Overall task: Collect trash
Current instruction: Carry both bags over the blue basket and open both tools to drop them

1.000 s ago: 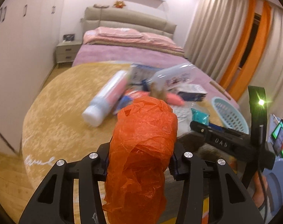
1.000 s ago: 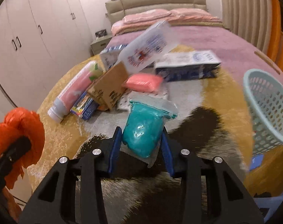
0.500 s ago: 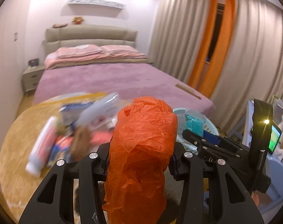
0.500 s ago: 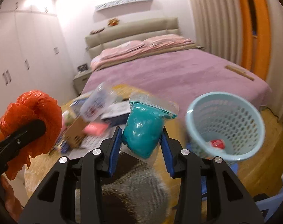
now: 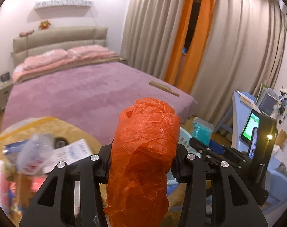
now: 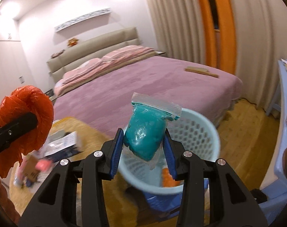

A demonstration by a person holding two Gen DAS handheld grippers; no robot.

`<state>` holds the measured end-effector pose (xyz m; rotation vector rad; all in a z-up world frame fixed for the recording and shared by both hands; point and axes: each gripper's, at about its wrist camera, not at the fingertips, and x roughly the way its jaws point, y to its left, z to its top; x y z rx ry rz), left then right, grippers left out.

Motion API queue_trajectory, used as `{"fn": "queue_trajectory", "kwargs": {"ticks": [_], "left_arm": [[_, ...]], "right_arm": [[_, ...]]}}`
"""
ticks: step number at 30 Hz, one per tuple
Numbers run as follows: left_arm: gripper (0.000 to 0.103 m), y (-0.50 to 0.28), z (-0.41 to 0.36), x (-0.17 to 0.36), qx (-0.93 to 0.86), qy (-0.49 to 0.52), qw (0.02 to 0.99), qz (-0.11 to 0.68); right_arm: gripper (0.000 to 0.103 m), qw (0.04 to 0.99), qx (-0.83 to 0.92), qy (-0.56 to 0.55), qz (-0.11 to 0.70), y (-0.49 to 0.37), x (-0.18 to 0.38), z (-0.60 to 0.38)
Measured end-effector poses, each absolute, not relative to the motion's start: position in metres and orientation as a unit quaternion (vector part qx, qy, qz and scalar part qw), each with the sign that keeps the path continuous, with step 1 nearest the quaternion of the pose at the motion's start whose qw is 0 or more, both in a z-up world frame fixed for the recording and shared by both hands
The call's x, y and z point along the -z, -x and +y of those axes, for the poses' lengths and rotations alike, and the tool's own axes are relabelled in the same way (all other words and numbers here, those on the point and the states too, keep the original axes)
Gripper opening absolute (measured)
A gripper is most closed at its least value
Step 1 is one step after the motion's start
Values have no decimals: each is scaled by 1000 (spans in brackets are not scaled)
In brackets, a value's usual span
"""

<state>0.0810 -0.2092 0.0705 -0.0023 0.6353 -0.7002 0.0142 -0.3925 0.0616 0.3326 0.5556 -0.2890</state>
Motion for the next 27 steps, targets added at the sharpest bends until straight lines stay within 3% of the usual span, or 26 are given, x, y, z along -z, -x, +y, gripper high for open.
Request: {"fn": "queue_trajectory", "kwargs": {"ticks": [16, 21, 24, 27], "left_arm": [[45, -137, -294, 39, 360, -5, 827, 432], [70, -134, -290, 43, 358, -10, 826, 434], [77, -129, -286, 36, 363, -7, 830, 424], [78, -121, -277, 24, 366, -7, 836, 408]], "right_arm": [[40, 896, 168, -222, 347, -46, 24, -466], [42, 885, 160, -240, 365, -50, 41, -473], [49, 885, 165, -240, 364, -48, 40, -475], [49, 887, 160, -244, 358, -42, 35, -473]]}}
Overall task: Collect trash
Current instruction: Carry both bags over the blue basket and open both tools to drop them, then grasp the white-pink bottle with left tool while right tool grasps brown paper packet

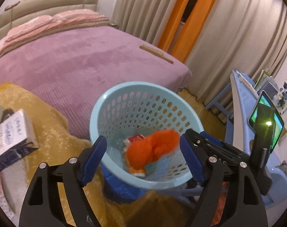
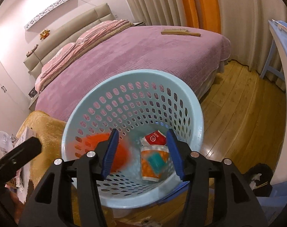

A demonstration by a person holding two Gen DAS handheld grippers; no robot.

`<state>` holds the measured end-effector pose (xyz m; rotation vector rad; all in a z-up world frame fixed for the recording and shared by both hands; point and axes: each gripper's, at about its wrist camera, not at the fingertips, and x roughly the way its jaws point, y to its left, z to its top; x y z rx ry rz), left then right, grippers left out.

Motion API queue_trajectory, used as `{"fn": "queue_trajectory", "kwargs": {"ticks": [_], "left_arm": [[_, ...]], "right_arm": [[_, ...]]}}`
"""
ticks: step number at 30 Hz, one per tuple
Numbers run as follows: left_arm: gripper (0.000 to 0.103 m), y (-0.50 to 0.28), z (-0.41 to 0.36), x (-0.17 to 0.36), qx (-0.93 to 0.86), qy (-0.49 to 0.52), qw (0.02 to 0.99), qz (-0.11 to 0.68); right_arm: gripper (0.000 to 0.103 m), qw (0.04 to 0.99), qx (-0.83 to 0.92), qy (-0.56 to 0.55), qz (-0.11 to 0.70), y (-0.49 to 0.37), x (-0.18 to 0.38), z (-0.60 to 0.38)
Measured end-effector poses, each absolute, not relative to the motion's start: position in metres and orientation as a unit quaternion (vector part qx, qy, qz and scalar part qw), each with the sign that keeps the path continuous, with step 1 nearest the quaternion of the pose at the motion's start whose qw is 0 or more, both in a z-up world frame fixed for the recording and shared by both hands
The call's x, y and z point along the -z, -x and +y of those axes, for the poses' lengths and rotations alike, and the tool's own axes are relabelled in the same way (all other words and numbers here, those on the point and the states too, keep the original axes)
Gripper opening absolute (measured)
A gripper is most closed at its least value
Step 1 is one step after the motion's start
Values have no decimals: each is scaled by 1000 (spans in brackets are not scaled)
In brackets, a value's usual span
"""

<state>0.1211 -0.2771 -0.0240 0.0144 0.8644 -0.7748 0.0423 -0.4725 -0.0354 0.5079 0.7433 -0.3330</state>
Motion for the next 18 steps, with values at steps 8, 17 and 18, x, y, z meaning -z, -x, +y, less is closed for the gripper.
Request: {"fn": "queue_trajectory", "kwargs": {"ticks": [8, 17, 18], "left_arm": [[78, -89, -244, -13, 365, 10, 857, 364], [78, -50, -151, -57, 316, 49, 895, 313], [78, -47, -136, -59, 303, 55, 900, 309]], "right_arm": [[49, 908, 129, -217, 334, -29, -1, -435], [49, 942, 46, -169, 286, -17, -59, -348], [49, 944, 32, -163, 284, -17, -63, -334]]}}
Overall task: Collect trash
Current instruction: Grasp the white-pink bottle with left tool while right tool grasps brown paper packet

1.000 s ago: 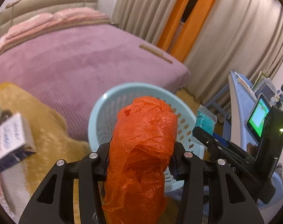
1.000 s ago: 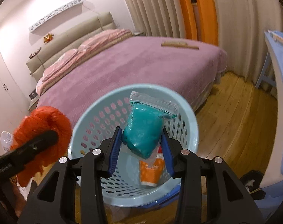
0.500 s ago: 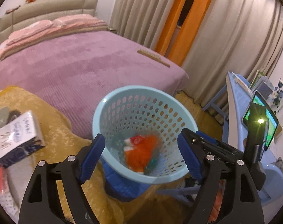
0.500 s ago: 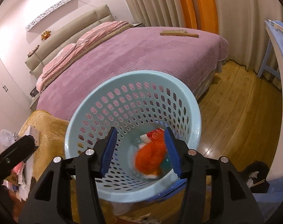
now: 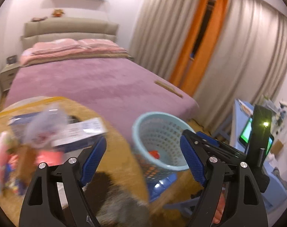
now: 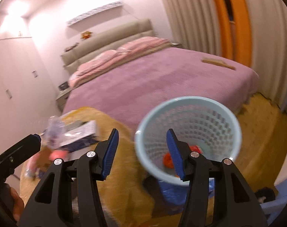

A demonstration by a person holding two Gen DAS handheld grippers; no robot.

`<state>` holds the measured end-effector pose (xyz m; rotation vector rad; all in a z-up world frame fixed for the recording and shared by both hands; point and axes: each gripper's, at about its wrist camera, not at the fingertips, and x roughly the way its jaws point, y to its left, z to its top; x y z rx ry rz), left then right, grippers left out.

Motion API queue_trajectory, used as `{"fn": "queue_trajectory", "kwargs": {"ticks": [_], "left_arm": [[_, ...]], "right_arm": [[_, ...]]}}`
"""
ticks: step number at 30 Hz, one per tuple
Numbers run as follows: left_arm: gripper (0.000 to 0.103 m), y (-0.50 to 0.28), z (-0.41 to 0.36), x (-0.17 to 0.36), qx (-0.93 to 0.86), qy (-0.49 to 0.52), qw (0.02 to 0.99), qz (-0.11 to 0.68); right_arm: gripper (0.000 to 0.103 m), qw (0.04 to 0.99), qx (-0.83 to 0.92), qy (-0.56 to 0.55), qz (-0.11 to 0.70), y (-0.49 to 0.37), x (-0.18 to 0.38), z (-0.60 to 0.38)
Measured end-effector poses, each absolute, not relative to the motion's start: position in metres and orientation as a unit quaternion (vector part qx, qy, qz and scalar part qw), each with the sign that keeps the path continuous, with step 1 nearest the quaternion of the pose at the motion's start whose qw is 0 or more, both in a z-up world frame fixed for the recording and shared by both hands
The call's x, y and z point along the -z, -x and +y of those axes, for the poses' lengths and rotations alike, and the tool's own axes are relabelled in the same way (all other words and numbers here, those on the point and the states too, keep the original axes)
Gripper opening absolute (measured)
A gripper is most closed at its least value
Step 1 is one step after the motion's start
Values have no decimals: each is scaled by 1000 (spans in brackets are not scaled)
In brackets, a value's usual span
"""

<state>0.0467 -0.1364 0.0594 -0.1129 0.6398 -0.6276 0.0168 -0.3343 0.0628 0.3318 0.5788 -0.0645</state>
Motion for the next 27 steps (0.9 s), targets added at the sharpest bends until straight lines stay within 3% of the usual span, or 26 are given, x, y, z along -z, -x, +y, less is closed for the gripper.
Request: {"fn": "queue_trajectory", "kwargs": {"ticks": [15, 27], "left_arm": [[78, -62, 80, -37, 84, 82, 938, 325], [78, -111, 118, 40, 118, 90, 898, 415]], "right_arm": [[49, 939, -102, -109, 311, -53, -67, -181], [49, 911, -141, -89, 376, -89, -34, -88]]}}
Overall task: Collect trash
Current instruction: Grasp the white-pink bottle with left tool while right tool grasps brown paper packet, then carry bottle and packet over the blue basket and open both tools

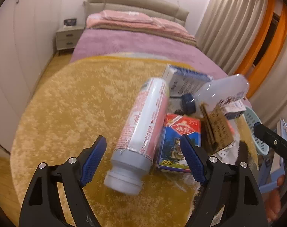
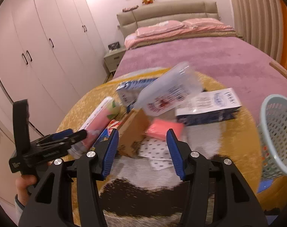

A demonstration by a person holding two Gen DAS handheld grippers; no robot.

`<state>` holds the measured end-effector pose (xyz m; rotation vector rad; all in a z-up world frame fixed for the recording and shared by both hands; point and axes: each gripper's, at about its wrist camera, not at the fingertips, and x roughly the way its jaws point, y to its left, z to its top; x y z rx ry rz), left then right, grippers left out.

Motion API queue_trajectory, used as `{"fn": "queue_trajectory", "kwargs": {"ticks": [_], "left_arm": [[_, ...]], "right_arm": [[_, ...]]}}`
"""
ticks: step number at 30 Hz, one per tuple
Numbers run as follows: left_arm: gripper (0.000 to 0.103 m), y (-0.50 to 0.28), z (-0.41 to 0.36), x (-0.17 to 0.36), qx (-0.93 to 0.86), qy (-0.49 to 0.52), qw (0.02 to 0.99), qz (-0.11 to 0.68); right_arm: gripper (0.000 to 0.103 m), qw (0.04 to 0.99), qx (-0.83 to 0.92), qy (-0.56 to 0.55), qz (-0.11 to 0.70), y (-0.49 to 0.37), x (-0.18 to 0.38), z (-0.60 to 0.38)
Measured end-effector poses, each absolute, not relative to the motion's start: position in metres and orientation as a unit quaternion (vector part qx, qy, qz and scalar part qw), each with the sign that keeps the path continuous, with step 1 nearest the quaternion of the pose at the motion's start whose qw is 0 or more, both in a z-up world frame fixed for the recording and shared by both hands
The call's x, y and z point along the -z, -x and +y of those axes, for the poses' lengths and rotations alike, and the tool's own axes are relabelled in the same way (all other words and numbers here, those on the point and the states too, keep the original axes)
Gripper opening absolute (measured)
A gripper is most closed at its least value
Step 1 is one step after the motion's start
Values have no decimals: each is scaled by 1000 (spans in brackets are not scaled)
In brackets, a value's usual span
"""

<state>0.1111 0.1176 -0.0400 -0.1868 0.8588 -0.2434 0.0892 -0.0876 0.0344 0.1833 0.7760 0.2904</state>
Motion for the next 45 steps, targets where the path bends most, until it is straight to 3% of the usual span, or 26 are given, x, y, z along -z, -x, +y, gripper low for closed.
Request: {"fn": "queue_trajectory", "kwargs": {"ticks": [4, 10, 21, 29, 34, 45], "left_arm": [[77, -118, 119, 51, 118, 93, 893, 425], [63, -121, 122, 61, 125, 102, 885, 437], [50, -112, 130, 61, 117, 107, 889, 430], [48, -93, 142, 59, 123, 140, 891, 415], [47, -73, 141, 45, 133, 156, 896, 394], [46, -41, 118, 10, 141, 146, 910, 360]], "right_arm": [[49, 901, -146, -87, 399, -104, -23, -66], [49, 894, -141, -88, 416, -121, -14, -50], [50, 879, -119, -92, 453, -140, 14, -46], [26, 883, -133, -86, 441, -129, 8, -54], [4, 894, -139, -75, 419, -112, -3, -64], [4, 903, -151, -100, 390, -73, -23, -110]]}}
